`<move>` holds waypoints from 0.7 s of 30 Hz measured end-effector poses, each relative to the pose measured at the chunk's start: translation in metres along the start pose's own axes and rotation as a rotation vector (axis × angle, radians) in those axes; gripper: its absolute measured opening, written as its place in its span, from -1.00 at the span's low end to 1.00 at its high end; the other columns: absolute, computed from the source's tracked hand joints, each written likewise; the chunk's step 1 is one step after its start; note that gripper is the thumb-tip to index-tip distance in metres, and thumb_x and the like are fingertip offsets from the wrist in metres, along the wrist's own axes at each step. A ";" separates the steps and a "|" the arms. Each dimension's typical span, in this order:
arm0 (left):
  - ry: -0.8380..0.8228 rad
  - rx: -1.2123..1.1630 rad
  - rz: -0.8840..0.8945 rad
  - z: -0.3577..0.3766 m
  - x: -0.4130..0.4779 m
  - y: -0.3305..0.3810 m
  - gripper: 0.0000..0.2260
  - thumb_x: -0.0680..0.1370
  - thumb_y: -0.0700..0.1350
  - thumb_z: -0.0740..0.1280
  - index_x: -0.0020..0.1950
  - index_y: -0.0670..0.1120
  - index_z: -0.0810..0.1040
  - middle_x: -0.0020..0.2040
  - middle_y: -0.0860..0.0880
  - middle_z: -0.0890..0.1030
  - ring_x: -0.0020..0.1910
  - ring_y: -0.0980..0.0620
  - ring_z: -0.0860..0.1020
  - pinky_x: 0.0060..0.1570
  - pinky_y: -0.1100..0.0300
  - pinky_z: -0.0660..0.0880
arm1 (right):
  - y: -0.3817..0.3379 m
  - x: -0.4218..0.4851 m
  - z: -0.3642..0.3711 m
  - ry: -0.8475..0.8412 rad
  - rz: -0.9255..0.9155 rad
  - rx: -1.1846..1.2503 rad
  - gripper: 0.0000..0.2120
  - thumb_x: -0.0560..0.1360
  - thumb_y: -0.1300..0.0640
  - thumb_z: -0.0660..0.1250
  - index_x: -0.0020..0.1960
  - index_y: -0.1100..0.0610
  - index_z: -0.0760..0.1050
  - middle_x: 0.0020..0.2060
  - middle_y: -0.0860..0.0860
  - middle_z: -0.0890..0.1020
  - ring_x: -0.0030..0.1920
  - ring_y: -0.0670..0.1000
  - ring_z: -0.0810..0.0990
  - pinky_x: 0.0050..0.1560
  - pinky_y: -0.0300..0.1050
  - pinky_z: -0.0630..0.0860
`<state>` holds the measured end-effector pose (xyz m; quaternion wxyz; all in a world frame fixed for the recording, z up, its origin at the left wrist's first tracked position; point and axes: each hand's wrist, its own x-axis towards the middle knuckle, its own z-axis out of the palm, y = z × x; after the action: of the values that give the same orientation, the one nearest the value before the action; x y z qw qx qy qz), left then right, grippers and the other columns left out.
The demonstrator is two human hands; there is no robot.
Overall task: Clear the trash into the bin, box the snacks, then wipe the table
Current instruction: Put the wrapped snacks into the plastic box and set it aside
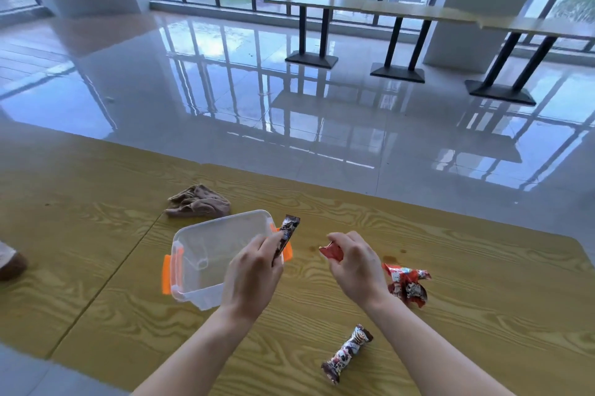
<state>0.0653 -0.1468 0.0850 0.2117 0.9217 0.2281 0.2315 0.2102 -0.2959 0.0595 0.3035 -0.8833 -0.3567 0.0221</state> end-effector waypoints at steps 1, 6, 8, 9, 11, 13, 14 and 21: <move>0.015 0.006 -0.022 -0.008 0.000 -0.006 -0.65 0.46 -0.24 0.39 0.23 -0.05 0.57 -0.11 -0.03 0.60 -0.18 -0.10 0.58 -0.32 0.04 0.51 | -0.009 0.006 0.002 -0.004 -0.021 0.009 -0.67 0.47 0.16 0.46 0.22 0.06 0.56 -0.02 0.02 0.59 -0.03 0.08 0.60 -0.07 -0.05 0.55; 0.046 0.049 -0.120 -0.037 -0.005 -0.039 -0.60 0.42 -0.29 0.38 0.24 -0.06 0.58 -0.10 -0.04 0.61 -0.18 -0.12 0.58 -0.26 0.03 0.52 | -0.055 0.029 0.022 -0.058 -0.117 0.045 -0.76 0.47 0.11 0.42 0.13 0.02 0.58 -0.06 0.00 0.57 -0.04 0.10 0.57 -0.11 -0.04 0.50; 0.041 0.106 -0.148 -0.043 -0.008 -0.054 -0.60 0.40 -0.30 0.39 0.22 -0.04 0.59 -0.10 -0.03 0.62 -0.19 -0.12 0.58 -0.22 0.04 0.49 | -0.070 0.037 0.033 -0.096 -0.158 0.034 -0.75 0.48 0.08 0.41 0.16 -0.02 0.57 -0.06 -0.02 0.56 -0.02 0.09 0.57 -0.12 -0.05 0.49; 0.026 0.119 -0.173 -0.044 -0.009 -0.062 -0.60 0.40 -0.30 0.38 0.21 -0.03 0.59 -0.09 -0.03 0.62 -0.18 -0.13 0.57 -0.21 0.04 0.48 | -0.078 0.041 0.040 -0.121 -0.177 0.024 -0.73 0.49 0.08 0.40 0.18 -0.03 0.56 -0.05 -0.02 0.56 -0.01 0.09 0.57 -0.11 -0.05 0.49; -0.017 0.145 -0.212 -0.045 -0.010 -0.077 -0.62 0.41 -0.28 0.36 0.20 -0.03 0.59 -0.09 -0.04 0.61 -0.14 -0.15 0.55 -0.17 0.01 0.47 | -0.090 0.048 0.053 -0.168 -0.202 0.002 -0.70 0.48 0.09 0.39 0.21 -0.02 0.55 0.00 0.00 0.57 0.03 0.10 0.57 -0.10 -0.05 0.50; -0.068 0.174 -0.239 -0.042 -0.010 -0.090 -0.64 0.43 -0.27 0.34 0.20 -0.02 0.59 -0.07 -0.05 0.60 -0.09 -0.16 0.53 -0.20 0.04 0.43 | -0.100 0.053 0.067 -0.219 -0.223 -0.026 -0.71 0.49 0.07 0.37 0.21 -0.01 0.55 0.07 0.00 0.58 0.08 0.11 0.57 -0.07 -0.05 0.50; -0.097 0.183 -0.248 -0.040 -0.010 -0.095 -0.63 0.43 -0.27 0.33 0.21 -0.02 0.57 -0.05 -0.05 0.59 -0.07 -0.16 0.53 -0.22 0.05 0.42 | -0.104 0.056 0.073 -0.249 -0.230 -0.051 -0.71 0.50 0.06 0.36 0.22 -0.02 0.54 0.10 0.01 0.58 0.10 0.11 0.56 -0.05 -0.05 0.50; -0.241 0.247 -0.264 -0.025 0.002 -0.119 -0.69 0.49 -0.25 0.23 0.19 -0.02 0.54 -0.02 -0.06 0.56 -0.08 -0.13 0.55 -0.21 0.04 0.47 | -0.113 0.064 0.106 -0.308 -0.308 -0.255 -0.80 0.53 0.08 0.25 0.11 -0.02 0.55 0.01 0.05 0.59 0.10 0.17 0.47 -0.02 -0.04 0.39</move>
<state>0.0160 -0.0428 0.0468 0.1512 0.9239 0.3464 0.0602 0.1607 -0.1363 0.0474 0.1316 -0.8360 -0.5288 0.0648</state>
